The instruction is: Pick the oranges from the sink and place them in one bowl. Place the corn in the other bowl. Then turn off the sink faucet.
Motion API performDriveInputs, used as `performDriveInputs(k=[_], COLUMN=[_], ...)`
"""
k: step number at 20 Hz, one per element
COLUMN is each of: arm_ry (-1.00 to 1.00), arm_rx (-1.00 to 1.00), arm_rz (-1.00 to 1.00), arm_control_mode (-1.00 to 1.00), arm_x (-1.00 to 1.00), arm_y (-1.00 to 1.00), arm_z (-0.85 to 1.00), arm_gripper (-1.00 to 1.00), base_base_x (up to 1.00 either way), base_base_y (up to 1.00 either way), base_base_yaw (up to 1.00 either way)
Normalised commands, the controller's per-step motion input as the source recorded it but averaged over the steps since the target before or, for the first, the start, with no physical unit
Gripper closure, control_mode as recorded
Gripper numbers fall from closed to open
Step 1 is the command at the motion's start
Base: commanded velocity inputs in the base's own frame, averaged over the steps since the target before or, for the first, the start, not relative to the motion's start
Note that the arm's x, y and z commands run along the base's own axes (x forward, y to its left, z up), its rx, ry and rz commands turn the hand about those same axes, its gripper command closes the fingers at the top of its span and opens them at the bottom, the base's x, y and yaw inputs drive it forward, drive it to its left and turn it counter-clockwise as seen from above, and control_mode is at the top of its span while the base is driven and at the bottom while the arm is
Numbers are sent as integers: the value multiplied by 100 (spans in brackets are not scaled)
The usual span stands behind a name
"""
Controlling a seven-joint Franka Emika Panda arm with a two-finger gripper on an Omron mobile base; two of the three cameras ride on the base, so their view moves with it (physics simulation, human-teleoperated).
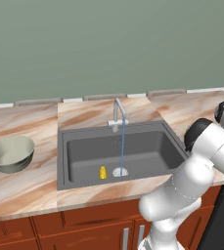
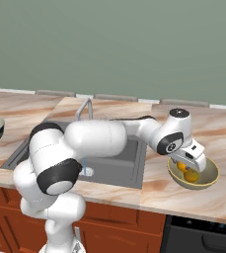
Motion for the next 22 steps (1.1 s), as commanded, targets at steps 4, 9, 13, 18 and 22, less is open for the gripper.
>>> performDriveInputs(k=[4,9,13,18,22], arm_ry=[0,0,0,0,0], arm_rx=[0,0,0,0,0], arm_rz=[0,0,-1,0,0], arm_control_mode=[-100,-100,-100,-100,-100], arm_x=[0,6,14,15,10], arm_y=[-23,-15,-1,0,-9], arm_z=[-2,-1,-6,-9,-11], arm_gripper=[100,100,100,100,100], base_base_x=[0,0,0,0,0], base_base_y=[0,0,0,0,0], base_base_yaw=[0,0,0,0,0])
